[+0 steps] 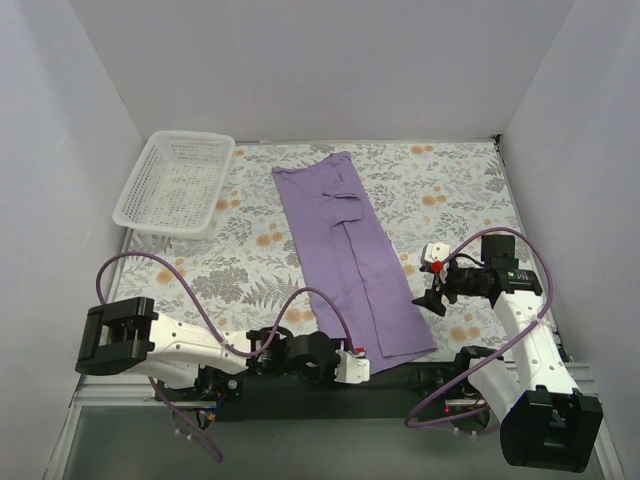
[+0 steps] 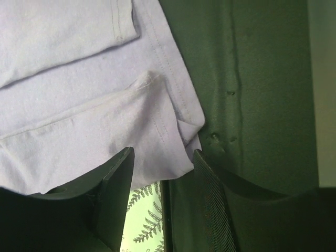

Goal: Fold and stack the t-shirts

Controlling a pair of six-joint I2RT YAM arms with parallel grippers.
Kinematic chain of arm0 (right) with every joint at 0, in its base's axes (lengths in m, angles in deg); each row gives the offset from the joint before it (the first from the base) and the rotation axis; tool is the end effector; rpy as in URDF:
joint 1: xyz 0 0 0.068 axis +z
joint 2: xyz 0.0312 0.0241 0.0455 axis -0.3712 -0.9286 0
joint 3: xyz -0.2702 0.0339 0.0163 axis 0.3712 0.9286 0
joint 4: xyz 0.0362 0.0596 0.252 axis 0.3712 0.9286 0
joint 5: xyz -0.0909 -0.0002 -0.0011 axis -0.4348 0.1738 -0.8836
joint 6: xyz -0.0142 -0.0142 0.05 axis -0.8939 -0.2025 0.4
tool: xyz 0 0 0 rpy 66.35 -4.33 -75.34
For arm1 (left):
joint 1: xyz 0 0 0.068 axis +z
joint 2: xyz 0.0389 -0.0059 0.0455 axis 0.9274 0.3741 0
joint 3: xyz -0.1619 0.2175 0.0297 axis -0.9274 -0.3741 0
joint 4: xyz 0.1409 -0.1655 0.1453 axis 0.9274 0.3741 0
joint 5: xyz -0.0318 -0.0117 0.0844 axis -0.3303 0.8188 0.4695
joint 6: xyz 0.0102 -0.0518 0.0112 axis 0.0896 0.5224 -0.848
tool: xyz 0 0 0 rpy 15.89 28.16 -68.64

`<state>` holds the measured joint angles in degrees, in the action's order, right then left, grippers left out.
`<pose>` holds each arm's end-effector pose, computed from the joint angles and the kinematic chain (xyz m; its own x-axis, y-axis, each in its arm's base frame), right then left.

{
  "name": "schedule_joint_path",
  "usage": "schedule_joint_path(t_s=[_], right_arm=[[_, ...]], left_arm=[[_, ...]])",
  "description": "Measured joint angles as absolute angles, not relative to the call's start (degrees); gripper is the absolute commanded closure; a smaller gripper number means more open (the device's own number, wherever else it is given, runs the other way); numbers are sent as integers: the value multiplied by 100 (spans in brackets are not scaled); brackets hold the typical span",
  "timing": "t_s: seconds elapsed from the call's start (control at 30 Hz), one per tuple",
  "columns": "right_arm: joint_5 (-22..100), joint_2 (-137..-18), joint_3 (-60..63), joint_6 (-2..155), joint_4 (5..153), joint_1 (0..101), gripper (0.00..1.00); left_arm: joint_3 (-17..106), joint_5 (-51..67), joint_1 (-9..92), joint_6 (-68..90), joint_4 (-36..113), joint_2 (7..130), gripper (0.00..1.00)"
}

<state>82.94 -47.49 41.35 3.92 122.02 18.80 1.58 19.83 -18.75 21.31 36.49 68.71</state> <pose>0.1572 0.0197 0.2302 -0.0070 -0.5674 -0.8234 -0.9320 0.3020 -0.2002 0.0162 -0.2479 0.1624 -0.4048 0.5769 -0.7095 0.9083 0.3432 -0.2392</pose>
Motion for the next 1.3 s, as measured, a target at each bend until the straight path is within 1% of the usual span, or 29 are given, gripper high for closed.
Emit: schedule_joint_path(t_s=[0.2,0.37,0.53,0.87,0.97,1.07,1.1,1.13,1.23,1.3], right_arm=[[8294,-4754,4135,392,12202,1878,12],[8294,-4758,4135,392,12202,1878,12],[8294,-4758,4135,394,12202,1878,12],[8294,-4758,4135,392,12202,1878,12],[8294,-4758,4135,392,12202,1878,12],[8294,-4758,4135,392,12202,1878,12],[8294,-4758,4135,394,12202,1878,12],[8294,-4758,4135,392,12202,1878,12],[8294,-4758,4135,392,12202,1878,12],[8294,-4758,4135,392,12202,1878,12]], left_arm=[[298,1787,-1875,2133,3791,6884,52],[359,1634,-1877,2133,3813,7162,53],[361,1651,-1877,2129,3837,7343,54],[392,1743,-1877,2131,3658,7616,58],[392,1787,-1877,2129,3597,7645,62],[392,1852,-1877,2111,3593,7647,68],[392,1872,-1877,2105,3593,7647,71],[392,1883,-1877,2105,3593,7647,76],[392,1915,-1877,2087,3593,7647,85],[392,1922,-1877,2087,3590,7647,87]])
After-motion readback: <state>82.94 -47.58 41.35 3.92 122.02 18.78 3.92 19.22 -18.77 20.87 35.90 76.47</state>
